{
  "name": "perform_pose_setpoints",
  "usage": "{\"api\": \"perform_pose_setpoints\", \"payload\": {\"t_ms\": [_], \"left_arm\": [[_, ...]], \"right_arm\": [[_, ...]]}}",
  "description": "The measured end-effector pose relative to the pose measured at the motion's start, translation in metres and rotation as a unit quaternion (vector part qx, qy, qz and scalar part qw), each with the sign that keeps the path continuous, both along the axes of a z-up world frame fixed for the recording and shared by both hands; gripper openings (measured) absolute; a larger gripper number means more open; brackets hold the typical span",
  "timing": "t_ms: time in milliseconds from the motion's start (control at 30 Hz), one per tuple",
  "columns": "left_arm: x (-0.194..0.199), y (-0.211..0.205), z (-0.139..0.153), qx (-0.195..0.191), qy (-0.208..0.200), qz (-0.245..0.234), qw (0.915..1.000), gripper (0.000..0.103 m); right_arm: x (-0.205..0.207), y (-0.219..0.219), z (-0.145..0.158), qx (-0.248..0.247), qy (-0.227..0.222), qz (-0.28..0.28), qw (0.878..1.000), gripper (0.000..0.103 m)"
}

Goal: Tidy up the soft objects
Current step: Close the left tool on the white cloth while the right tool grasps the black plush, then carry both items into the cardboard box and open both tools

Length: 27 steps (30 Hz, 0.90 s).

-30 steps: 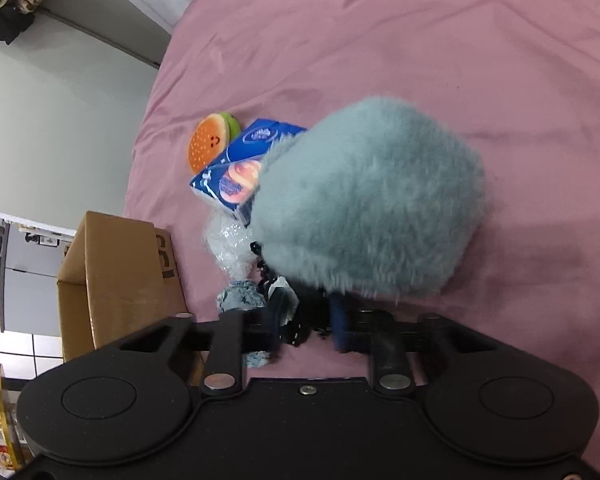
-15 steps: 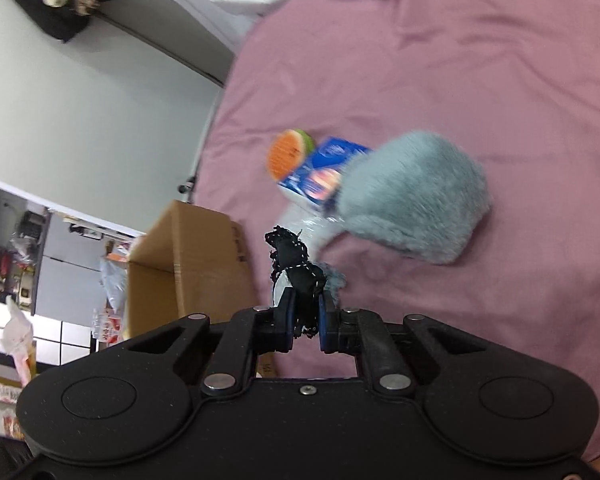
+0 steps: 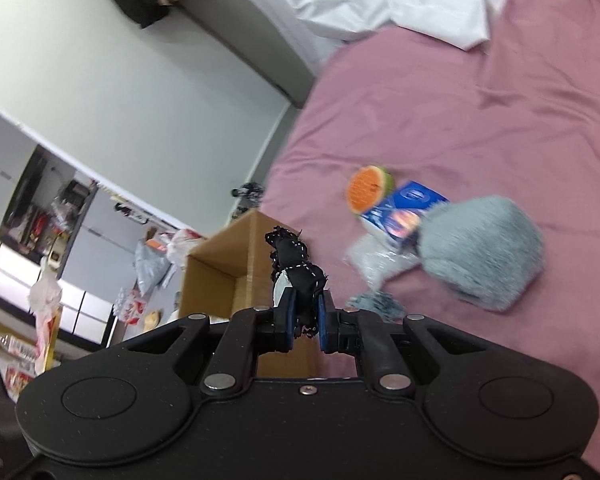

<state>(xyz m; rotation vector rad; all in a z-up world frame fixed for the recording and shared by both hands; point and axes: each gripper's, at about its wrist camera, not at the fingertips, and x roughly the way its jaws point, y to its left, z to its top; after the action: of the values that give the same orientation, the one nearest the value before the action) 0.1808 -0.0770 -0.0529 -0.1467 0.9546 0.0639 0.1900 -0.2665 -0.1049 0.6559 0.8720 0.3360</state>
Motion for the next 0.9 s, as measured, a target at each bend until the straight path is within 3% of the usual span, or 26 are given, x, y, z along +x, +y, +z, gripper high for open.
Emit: {"api": "perform_pose_setpoints", "payload": {"t_ms": [567,900], "left_arm": [[0.027,0.053,0.019,0.002,-0.028,0.024,0.9993,0.046],[0.046,0.080,0.020,-0.008,-0.027,0.039,0.9988,0.046]], "right_arm": [[0.035,0.029,0.035,-0.006,-0.083,0.031,0.996,0.011],[0.058,0.051,0.044,0.001,-0.090,0.043,0.995,0.011]]}}
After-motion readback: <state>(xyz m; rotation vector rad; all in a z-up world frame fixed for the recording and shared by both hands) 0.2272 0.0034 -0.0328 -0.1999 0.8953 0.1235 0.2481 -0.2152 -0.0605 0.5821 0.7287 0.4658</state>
